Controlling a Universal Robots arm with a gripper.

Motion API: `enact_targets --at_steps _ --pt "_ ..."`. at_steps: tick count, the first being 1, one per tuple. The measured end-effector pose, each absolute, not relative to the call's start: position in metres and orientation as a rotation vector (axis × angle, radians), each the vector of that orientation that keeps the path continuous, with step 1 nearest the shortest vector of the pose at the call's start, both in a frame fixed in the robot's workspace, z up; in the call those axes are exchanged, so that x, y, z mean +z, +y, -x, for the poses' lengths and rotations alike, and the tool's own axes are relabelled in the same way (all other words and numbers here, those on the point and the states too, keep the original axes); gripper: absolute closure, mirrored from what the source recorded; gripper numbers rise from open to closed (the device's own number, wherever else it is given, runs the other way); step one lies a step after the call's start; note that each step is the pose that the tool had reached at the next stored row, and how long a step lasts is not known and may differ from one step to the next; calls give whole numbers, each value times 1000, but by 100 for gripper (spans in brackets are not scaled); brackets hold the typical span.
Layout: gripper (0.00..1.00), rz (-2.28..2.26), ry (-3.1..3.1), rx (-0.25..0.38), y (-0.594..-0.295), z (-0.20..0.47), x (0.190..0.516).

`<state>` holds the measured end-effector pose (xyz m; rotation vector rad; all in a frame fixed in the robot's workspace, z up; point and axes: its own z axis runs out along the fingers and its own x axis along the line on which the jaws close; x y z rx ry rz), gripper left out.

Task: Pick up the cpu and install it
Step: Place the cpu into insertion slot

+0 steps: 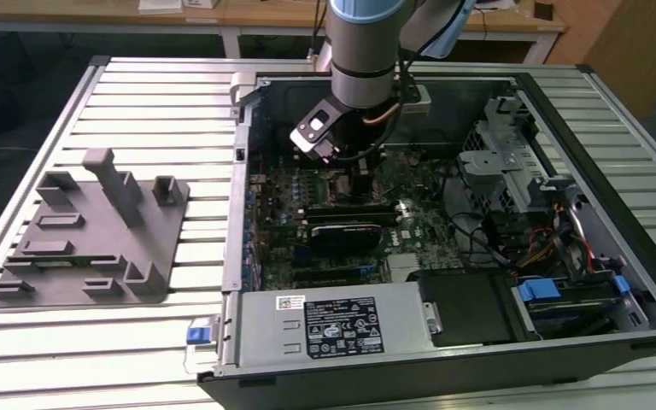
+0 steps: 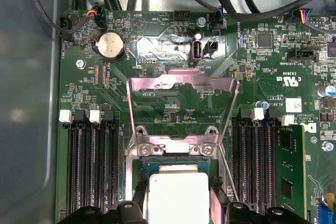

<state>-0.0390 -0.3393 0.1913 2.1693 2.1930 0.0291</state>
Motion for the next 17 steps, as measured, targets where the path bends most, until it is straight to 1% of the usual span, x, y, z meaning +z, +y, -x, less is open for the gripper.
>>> enact_targets --at_steps 17 --pt "45 -2170 2193 30 -339 39 191"
